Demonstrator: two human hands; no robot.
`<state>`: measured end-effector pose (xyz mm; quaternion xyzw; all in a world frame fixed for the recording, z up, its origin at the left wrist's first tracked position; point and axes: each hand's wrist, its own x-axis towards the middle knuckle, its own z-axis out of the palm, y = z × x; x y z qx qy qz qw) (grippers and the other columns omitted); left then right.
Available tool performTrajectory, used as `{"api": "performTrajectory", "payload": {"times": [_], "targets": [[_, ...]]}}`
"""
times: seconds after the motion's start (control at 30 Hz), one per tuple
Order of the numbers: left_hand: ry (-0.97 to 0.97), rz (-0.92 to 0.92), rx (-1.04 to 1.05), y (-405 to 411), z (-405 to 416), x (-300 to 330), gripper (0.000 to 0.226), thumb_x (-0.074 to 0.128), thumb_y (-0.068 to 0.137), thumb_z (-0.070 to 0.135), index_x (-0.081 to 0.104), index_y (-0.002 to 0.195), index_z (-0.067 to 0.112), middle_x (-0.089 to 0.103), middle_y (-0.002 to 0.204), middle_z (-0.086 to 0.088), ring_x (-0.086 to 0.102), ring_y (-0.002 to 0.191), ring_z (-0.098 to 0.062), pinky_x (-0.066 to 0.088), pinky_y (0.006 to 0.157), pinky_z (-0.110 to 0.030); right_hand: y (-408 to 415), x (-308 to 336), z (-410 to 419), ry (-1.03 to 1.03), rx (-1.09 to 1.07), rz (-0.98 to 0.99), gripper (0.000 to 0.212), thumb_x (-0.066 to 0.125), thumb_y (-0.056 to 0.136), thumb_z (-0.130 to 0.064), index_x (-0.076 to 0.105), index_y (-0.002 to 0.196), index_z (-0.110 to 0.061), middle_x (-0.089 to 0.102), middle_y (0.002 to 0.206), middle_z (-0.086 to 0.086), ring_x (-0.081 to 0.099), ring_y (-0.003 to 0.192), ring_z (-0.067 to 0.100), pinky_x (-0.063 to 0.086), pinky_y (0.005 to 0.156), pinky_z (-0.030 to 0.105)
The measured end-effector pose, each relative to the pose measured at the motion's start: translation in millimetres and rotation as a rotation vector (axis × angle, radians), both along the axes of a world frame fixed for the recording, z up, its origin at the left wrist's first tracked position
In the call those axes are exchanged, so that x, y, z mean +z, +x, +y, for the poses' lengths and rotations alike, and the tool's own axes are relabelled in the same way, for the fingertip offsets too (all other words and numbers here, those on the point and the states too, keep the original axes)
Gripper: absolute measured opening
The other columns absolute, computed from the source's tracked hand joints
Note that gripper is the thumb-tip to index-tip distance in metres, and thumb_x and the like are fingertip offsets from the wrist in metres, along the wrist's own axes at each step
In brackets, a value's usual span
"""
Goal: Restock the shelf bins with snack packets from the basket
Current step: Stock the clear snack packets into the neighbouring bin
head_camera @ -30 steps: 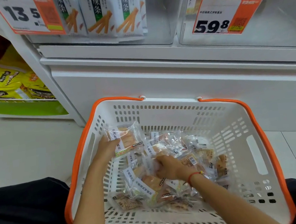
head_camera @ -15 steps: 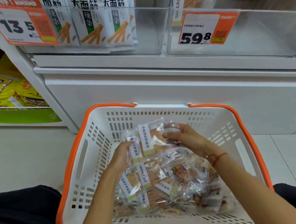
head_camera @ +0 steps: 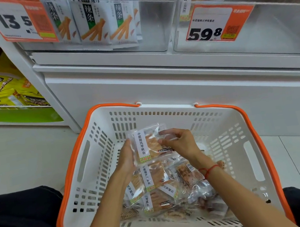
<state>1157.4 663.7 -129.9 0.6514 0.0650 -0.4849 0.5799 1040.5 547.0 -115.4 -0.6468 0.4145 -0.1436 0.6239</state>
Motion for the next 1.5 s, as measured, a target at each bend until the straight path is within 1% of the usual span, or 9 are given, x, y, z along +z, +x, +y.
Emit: {"api": "performTrajectory", "payload": {"times": [0.17, 0.37, 0.47, 0.57, 0.67, 0.8, 0.93, 1.2, 1.5], "targets": [[-0.108, -0.021, -0.083, -4.8, -5.0, 4.9, 0.033, 0.039, 0.099, 0.038, 0.064, 0.107, 0.017, 0.071, 0.084, -0.004, 0.068, 0.068, -0.015, 0.054, 0.054, -0.023, -0.5, -3.8, 4.1, 0.013, -0.049, 0.009, 0.025, 0.079, 0.074, -0.008, 0.072, 0.098, -0.009, 0.069, 0.085, 0.015, 0.070, 0.069, 0.021, 0.057, 0.064, 0.027], [-0.188, -0.155, -0.200, -7.0, -0.2, 21.2, 0.024, 0.053, 0.094, 0.033, 0.063, 0.115, 0.025, 0.064, 0.122, -0.007, 0.061, 0.109, -0.021, 0.044, 0.100, -0.051, -3.4, 23.9, -20.0, -0.026, -0.012, 0.250, 0.081, 0.081, 0.072, -0.030, 0.035, 0.137, -0.017, 0.045, 0.124, 0.002, 0.049, 0.115, 0.023, 0.042, 0.094, 0.032], [-0.168, -0.305, -0.316, -10.8, -1.7, 43.6, 0.080, 0.058, 0.076, 0.068, 0.038, 0.142, 0.027, 0.037, 0.149, -0.002, 0.040, 0.134, -0.021, 0.028, 0.111, -0.052, -7.7, 47.1, -38.8, 0.221, 0.245, 0.183, 0.074, 0.077, 0.075, -0.034, 0.042, 0.136, -0.011, 0.054, 0.131, -0.005, 0.048, 0.127, 0.023, 0.031, 0.107, 0.039], [-0.234, -0.412, -0.352, -14.3, -3.9, 78.4, 0.075, 0.048, 0.088, 0.057, 0.022, 0.150, 0.023, 0.025, 0.153, 0.005, 0.032, 0.138, -0.018, 0.025, 0.112, -0.039, -16.9, 87.1, -46.8, 0.121, 0.314, 0.117, 0.042, 0.072, 0.080, -0.026, 0.060, 0.119, -0.016, 0.069, 0.111, -0.006, 0.061, 0.107, 0.013, 0.042, 0.100, 0.037], [-0.342, -0.490, -0.361, -14.7, -7.0, 109.1, 0.046, 0.045, 0.094, 0.045, 0.037, 0.137, 0.031, 0.045, 0.139, 0.010, 0.047, 0.121, -0.006, 0.036, 0.098, -0.022, -25.6, 130.1, -53.4, -0.046, 0.287, 0.009, 0.031, 0.074, 0.080, -0.013, 0.067, 0.110, -0.012, 0.072, 0.105, 0.003, 0.068, 0.096, 0.016, 0.053, 0.076, 0.021], [-0.455, -0.640, -0.386, -15.1, -11.6, 152.2, 0.031, 0.050, 0.092, 0.041, 0.047, 0.123, 0.044, 0.050, 0.125, 0.035, 0.046, 0.117, 0.012, 0.040, 0.095, -0.012, -34.7, 184.2, -58.8, -0.300, 0.298, -0.077, 0.027, 0.079, 0.073, -0.005, 0.071, 0.099, -0.008, 0.075, 0.095, 0.004, 0.070, 0.092, 0.016, 0.054, 0.079, 0.023], [-0.520, -0.800, -0.368, -11.8, -23.0, 199.0, 0.019, 0.058, 0.088, 0.032, 0.060, 0.107, 0.031, 0.070, 0.098, 0.020, 0.064, 0.095, 0.003, 0.049, 0.070, -0.010, -44.2, 243.2, -61.6, -0.526, 0.309, -0.157, 0.025, 0.082, 0.069, -0.009, 0.072, 0.088, -0.021, 0.074, 0.081, -0.011, 0.068, 0.077, 0.001, 0.047, 0.069, 0.011], [-0.720, -1.242, -0.308, 11.5, -70.6, 304.0, 0.038, 0.082, 0.066, 0.025, 0.059, 0.097, 0.026, 0.069, 0.096, 0.011, 0.062, 0.091, 0.004, 0.047, 0.077, -0.009, -57.3, 320.4, -85.5, -0.941, 0.138, -0.459, 0.018, 0.078, 0.070, -0.001, 0.067, 0.072, -0.015, 0.071, 0.073, -0.003, 0.068, 0.070, 0.007, 0.052, 0.064, 0.018], [-0.173, -2.023, -0.299, 36.0, -154.5, 332.8, 0.026, 0.071, 0.074, 0.049, 0.058, 0.088, 0.032, 0.056, 0.086, 0.018, 0.049, 0.092, -0.010, 0.029, 0.077, -0.025, -33.4, 308.0, -148.6, -1.237, -0.180, -0.301, 0.021, 0.078, 0.075, -0.021, 0.063, 0.077, -0.037, 0.068, 0.077, -0.017, 0.064, 0.075, 0.004, 0.054, 0.067, 0.028]]}}
